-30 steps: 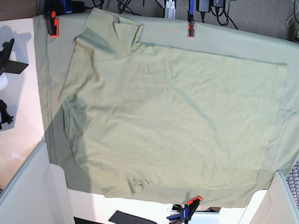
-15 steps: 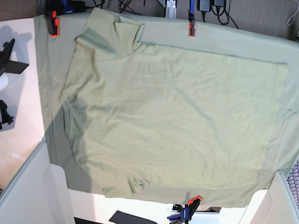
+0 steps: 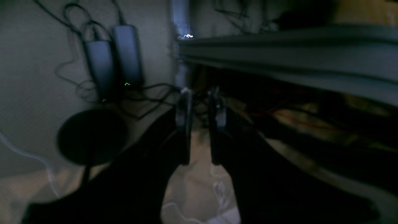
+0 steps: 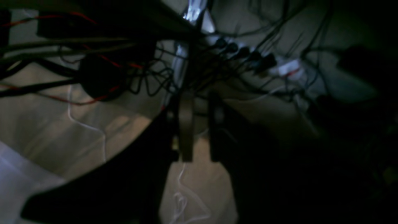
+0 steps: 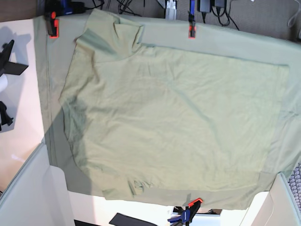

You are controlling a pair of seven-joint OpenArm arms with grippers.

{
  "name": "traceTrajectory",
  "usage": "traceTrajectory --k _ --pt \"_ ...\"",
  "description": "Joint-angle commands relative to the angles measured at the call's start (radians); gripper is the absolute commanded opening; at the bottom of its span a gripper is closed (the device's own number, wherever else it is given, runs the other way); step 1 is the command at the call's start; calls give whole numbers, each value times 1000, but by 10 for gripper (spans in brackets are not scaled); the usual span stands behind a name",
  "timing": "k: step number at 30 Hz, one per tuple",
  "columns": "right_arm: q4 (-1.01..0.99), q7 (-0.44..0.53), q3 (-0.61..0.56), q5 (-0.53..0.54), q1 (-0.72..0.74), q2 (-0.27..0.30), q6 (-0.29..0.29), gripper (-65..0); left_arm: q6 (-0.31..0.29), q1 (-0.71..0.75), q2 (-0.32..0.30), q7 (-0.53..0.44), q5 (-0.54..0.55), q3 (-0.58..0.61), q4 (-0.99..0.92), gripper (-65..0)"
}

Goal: Fold the T-shirt properly

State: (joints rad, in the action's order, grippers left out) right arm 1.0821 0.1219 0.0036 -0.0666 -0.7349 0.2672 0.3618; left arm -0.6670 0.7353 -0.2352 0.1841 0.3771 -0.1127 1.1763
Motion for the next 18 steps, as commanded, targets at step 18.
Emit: traceTrajectory --k 18 --pt "789 -188 212 399 -353 92 8 -548 -31 335 -125 142 424 -398 610 -344"
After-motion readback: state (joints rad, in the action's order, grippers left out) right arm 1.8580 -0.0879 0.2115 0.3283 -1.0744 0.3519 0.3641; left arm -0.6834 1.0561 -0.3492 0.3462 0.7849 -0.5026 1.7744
